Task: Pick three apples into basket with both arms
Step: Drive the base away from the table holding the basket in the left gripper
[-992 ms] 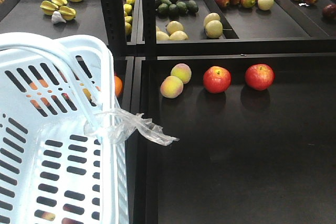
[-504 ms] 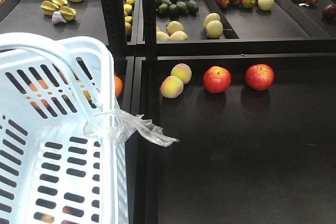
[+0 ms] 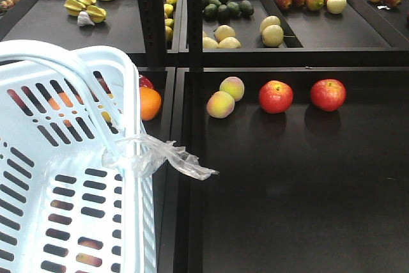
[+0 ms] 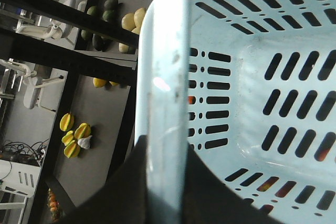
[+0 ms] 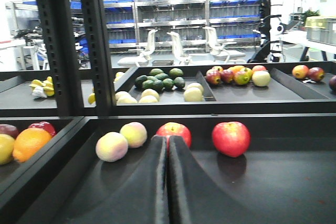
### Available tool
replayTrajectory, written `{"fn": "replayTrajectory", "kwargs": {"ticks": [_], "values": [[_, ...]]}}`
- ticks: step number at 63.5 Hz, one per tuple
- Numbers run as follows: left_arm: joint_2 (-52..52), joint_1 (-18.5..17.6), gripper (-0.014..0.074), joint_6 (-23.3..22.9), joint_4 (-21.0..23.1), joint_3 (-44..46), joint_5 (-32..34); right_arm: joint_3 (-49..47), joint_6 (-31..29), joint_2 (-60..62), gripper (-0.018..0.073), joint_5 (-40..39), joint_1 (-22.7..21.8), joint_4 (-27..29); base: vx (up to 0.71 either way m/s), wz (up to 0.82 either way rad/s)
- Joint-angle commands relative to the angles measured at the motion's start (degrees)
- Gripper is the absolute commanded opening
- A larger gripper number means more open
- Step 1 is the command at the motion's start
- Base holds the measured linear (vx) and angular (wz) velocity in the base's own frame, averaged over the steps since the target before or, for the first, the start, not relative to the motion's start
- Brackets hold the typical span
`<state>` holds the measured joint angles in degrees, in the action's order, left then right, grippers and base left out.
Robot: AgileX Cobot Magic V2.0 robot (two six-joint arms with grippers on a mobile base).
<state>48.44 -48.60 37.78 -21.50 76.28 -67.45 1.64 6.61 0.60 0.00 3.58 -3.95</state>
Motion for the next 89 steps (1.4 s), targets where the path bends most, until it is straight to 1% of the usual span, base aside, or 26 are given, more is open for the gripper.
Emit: {"fn": "replayTrajectory", "kwargs": {"ticks": [1, 24, 89], "values": [[-0.2, -0.1, -0.0008, -0.9, -1.5, 1.6, 4.7, 0.8, 0.0, 0.6, -0.0009, -4.2, -0.3, -0.3, -0.03, 0.14], [-0.2, -0.1, -0.0008, -0.9, -1.5, 1.6, 4.7, 0.8, 0.0, 0.6, -0.0009, -4.2, -0.3, -0.3, -0.03, 0.25], [-0.2, -0.1, -0.0008, -0.9, -1.5, 1.6, 4.7, 0.8, 0.0, 0.6, -0.0009, -4.2, -0.3, -0.3, -0.08, 0.43]]}}
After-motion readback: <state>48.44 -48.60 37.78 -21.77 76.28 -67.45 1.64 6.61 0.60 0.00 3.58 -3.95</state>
